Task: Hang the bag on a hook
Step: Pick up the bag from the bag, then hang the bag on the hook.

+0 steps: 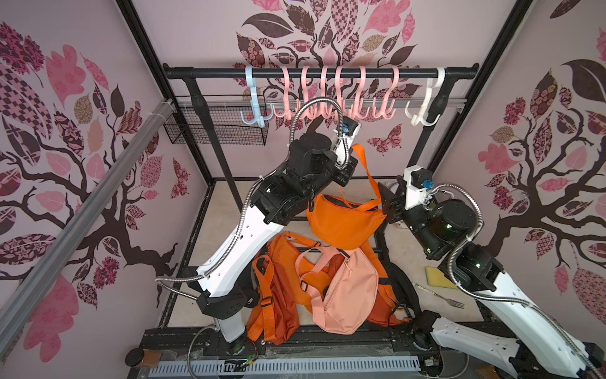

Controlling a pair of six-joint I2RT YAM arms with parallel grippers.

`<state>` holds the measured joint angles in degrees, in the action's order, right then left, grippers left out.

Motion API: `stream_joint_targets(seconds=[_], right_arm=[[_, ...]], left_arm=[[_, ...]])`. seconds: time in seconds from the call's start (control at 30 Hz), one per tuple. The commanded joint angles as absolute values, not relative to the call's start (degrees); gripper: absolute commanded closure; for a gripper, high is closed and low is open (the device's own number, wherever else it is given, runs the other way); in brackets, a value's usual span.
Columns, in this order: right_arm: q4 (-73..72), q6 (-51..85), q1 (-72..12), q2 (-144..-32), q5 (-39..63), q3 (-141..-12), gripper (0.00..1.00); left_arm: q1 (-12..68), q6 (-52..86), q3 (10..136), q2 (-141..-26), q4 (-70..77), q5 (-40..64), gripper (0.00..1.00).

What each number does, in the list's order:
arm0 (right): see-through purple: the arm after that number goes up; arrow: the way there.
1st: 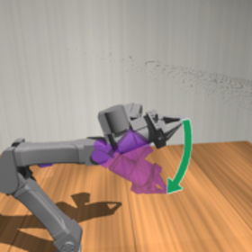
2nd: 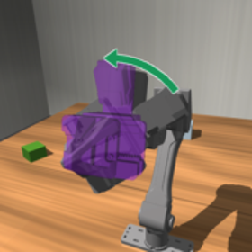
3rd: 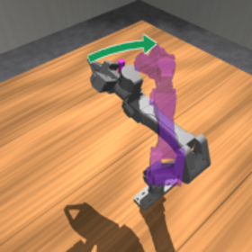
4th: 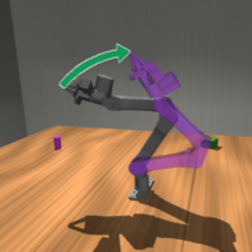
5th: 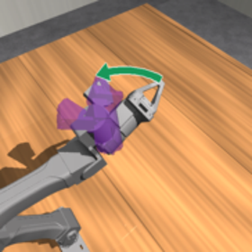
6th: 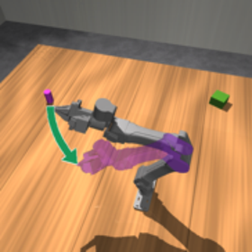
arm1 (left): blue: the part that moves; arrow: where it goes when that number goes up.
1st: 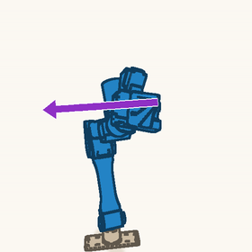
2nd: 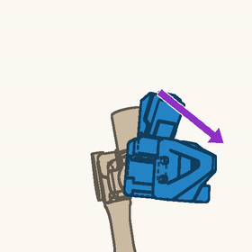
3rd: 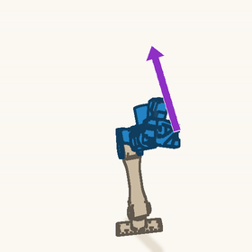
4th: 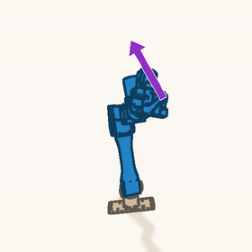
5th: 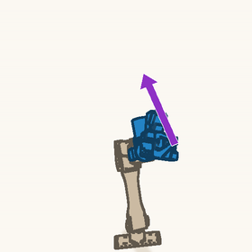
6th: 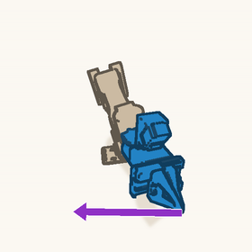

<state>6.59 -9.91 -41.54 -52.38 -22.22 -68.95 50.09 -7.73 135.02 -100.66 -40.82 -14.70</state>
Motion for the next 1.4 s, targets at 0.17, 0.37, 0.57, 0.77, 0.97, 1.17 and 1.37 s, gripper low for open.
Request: stream_joint_targets(seconds=[0.17,0.37,0.57,0.77,0.97,1.17,1.37], right_arm=[[2.54,-14.23,-41.37,-58.35,-22.96,-68.70,0.11],[-4.50,-15.81,-39.22,-61.10,-27.11,-67.92,0.11],[-4.16,-15.53,-37.91,-63.46,-24.54,-69.13,0.44],[-5.08,-15.12,-37.68,-61.75,-21.83,-67.03,0.79],[-1.91,-12.95,-37.60,-59.24,-18.24,-68.39,1.00],[4.84,-7.69,-37.59,-55.09,-23.95,-74.90,1.00],[12.77,-5.50,-37.62,-58.79,-29.95,-90.47,1.00]], left_arm=[[50.29,-6.89,137.35,-99.69,-41.58,-13.54,1.00],[50.47,-6.79,136.82,-98.46,-42.41,-13.10,1.00],[50.46,-7.17,135.07,-96.96,-42.09,-13.25,1.00],[50.46,-7.14,135.40,-96.67,-42.34,-12.80,1.00],[50.45,-6.50,136.38,-97.50,-43.08,-11.95,1.00],[50.40,-5.56,142.29,-102.18,-43.90,-12.32,1.00],[50.36,-1.67,151.21,-109.32,-41.48,-10.38,1.00]])
